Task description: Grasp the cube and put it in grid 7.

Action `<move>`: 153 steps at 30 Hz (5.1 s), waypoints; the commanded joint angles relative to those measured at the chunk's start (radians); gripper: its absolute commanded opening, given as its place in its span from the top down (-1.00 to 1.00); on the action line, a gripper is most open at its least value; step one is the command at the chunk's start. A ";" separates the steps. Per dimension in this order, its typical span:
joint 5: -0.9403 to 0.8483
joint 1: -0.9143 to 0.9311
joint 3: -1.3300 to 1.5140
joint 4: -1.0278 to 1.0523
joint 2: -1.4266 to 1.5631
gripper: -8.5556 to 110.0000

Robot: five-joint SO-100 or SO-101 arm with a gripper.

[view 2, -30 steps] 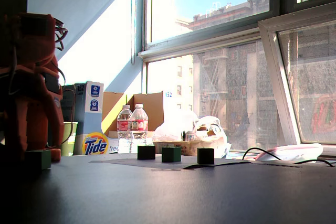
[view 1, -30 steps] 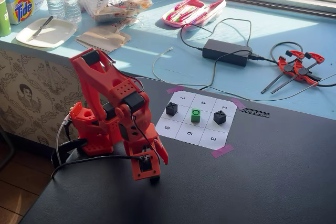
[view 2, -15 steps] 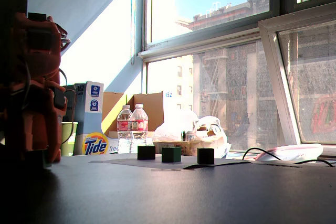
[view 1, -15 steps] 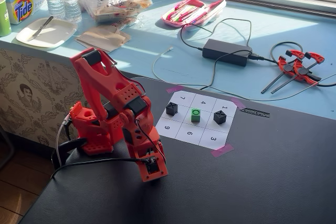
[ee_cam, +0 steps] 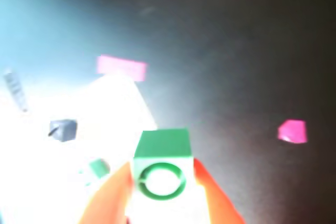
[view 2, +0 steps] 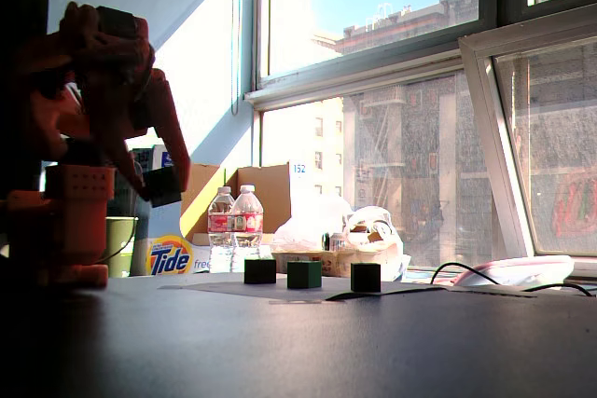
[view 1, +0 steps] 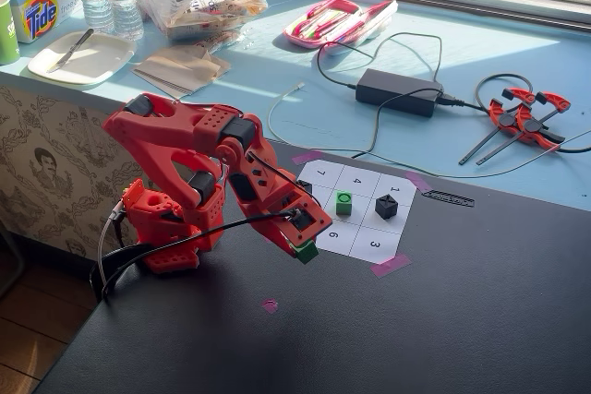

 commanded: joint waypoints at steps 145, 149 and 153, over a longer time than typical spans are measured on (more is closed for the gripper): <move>0.787 0.247 0.784 -0.086 0.664 0.81; 0.787 0.247 0.784 -0.086 0.664 0.81; 0.787 0.247 0.784 -0.086 0.664 0.81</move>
